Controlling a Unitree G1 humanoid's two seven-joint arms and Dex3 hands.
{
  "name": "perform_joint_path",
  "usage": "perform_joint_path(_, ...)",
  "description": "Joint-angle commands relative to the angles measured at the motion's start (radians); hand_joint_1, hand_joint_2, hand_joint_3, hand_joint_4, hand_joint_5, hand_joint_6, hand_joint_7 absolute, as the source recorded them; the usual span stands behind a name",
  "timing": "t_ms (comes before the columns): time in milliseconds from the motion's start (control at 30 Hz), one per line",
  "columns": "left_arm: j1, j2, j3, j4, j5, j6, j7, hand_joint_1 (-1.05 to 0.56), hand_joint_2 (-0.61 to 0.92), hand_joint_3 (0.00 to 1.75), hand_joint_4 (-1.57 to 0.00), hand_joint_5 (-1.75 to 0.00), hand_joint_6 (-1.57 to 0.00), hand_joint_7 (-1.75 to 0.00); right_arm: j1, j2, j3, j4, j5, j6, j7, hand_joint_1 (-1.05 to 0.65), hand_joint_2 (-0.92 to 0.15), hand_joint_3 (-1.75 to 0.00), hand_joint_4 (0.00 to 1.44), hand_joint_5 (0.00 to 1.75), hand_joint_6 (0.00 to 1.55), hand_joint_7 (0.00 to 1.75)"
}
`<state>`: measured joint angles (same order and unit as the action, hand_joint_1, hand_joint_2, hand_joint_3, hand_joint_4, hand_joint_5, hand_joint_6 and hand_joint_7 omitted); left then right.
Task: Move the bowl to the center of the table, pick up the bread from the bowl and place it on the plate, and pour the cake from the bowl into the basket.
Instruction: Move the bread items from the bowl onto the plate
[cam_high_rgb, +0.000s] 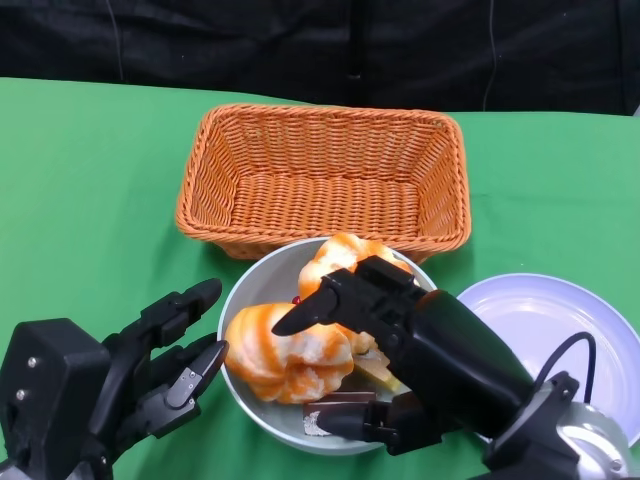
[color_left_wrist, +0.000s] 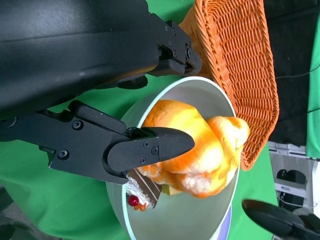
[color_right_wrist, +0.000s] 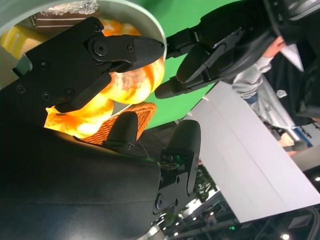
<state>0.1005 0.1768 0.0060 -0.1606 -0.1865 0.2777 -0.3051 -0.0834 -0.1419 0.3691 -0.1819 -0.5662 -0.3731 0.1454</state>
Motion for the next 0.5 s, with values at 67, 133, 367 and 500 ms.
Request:
perform_joint_path(67, 0.003, 0.01, -0.002, -0.016, -0.039, 0.02, -0.043, -0.59, 0.92, 0.56, -0.27, -0.17, -0.22, -0.02, -0.028, 0.012, 0.008, 0.036, -0.035, 0.014, -0.05, -0.39, -0.57, -0.51, 0.0, 1.19, 0.0, 1.03)
perform_joint_path(133, 0.003, 0.009, -0.003, -0.021, -0.05, 0.03, -0.051, -0.6, 0.92, 0.57, -0.26, -0.17, -0.21, -0.02, -0.035, 0.014, 0.012, 0.048, -0.046, 0.015, -0.064, -0.38, -0.58, -0.49, 0.0, 1.1, 0.0, 0.99)
perform_joint_path(367, 0.002, 0.002, -0.004, -0.022, -0.113, 0.049, -0.089, -0.65, 0.92, 0.53, -0.24, -0.2, -0.2, -0.01, -0.067, 0.014, 0.025, 0.109, -0.063, 0.018, -0.106, -0.35, -0.59, -0.46, 0.0, 0.96, 0.0, 0.85)
perform_joint_path(500, 0.004, -0.002, -0.003, -0.033, -0.147, 0.079, -0.091, -0.68, 0.92, 0.5, -0.23, -0.22, -0.19, -0.01, -0.083, 0.007, 0.03, 0.145, -0.083, 0.018, -0.125, -0.39, -0.65, -0.39, 0.0, 0.89, 0.0, 0.75)
